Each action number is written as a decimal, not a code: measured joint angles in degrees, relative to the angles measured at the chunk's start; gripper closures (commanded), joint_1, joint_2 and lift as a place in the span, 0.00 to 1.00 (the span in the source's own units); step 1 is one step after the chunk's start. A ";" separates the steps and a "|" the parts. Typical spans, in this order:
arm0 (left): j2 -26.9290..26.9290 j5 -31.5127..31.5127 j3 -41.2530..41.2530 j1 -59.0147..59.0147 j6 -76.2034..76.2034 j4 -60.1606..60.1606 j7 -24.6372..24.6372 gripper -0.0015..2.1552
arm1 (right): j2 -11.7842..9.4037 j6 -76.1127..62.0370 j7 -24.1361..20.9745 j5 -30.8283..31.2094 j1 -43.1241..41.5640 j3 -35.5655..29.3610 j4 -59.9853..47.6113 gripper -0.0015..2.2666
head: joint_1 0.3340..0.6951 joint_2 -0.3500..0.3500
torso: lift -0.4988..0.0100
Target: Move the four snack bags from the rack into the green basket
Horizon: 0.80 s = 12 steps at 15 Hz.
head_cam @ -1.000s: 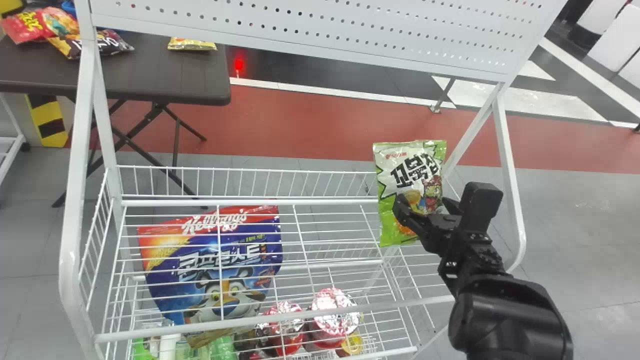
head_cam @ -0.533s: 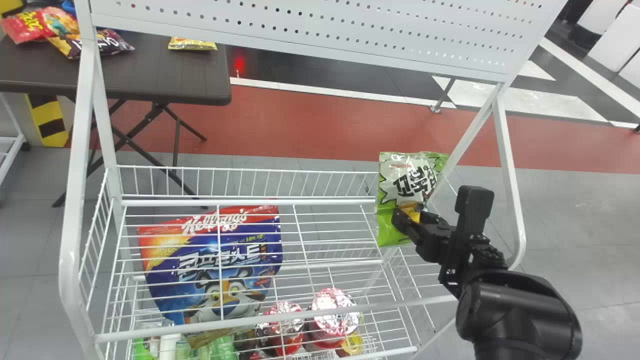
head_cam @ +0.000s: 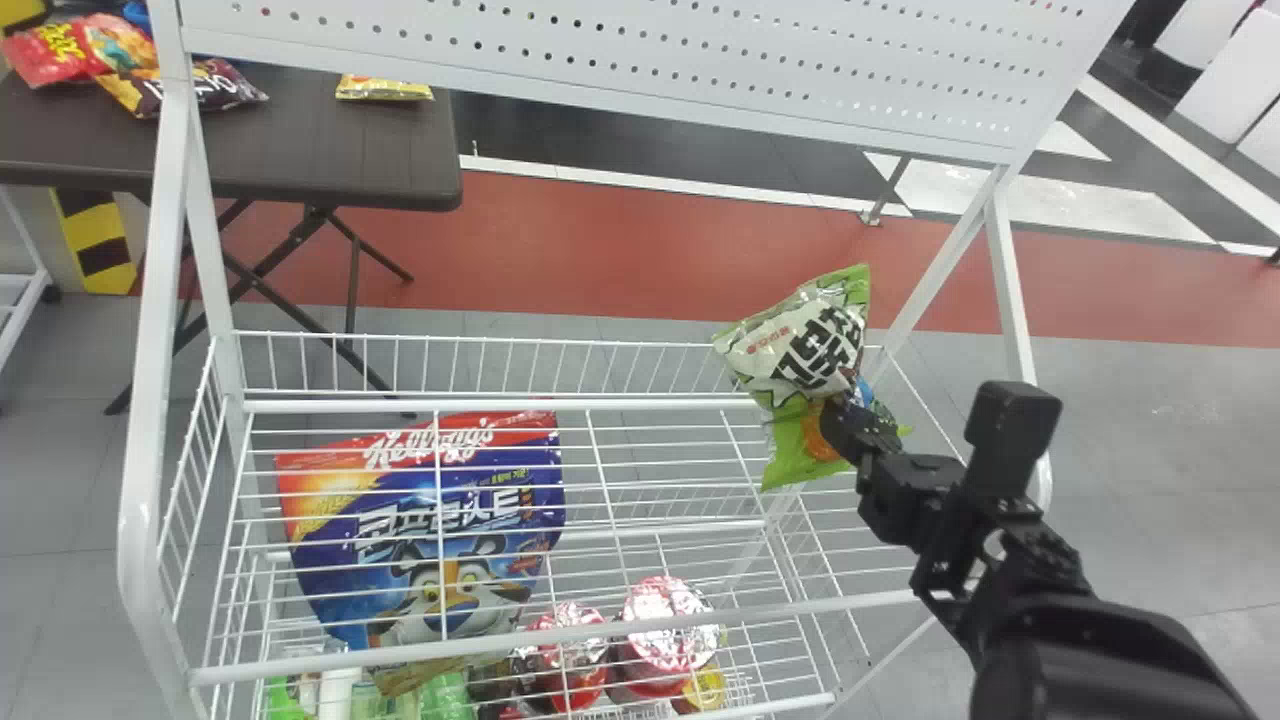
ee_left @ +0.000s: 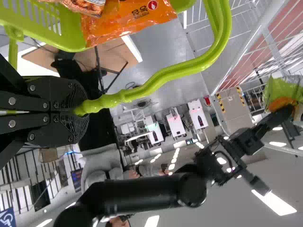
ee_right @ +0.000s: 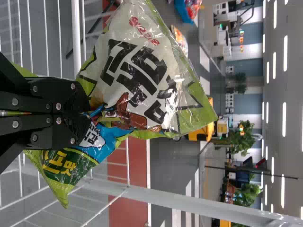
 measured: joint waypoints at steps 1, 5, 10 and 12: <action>0.01 0.03 0.09 0.00 -0.01 0.00 0.00 0.90 | 0.31 2.73 0.00 -3.25 3.57 -0.16 -4.52 0.94 | 1.00 0.00 | 0.98; -0.07 0.20 0.37 -0.02 -0.02 0.03 0.11 0.90 | 1.73 5.67 4.14 -14.62 19.81 0.33 -17.21 0.94 | 1.00 0.00 | 0.98; -0.25 0.24 0.21 -0.10 -0.44 0.57 0.49 0.90 | 1.97 6.84 11.58 -17.24 31.63 6.88 -17.07 0.94 | 1.00 0.00 | 0.98; -0.25 0.31 0.18 -0.11 -0.65 0.73 0.44 0.90 | 1.29 8.41 12.39 -16.90 32.32 10.25 -12.62 0.94 | 1.00 0.00 | 0.98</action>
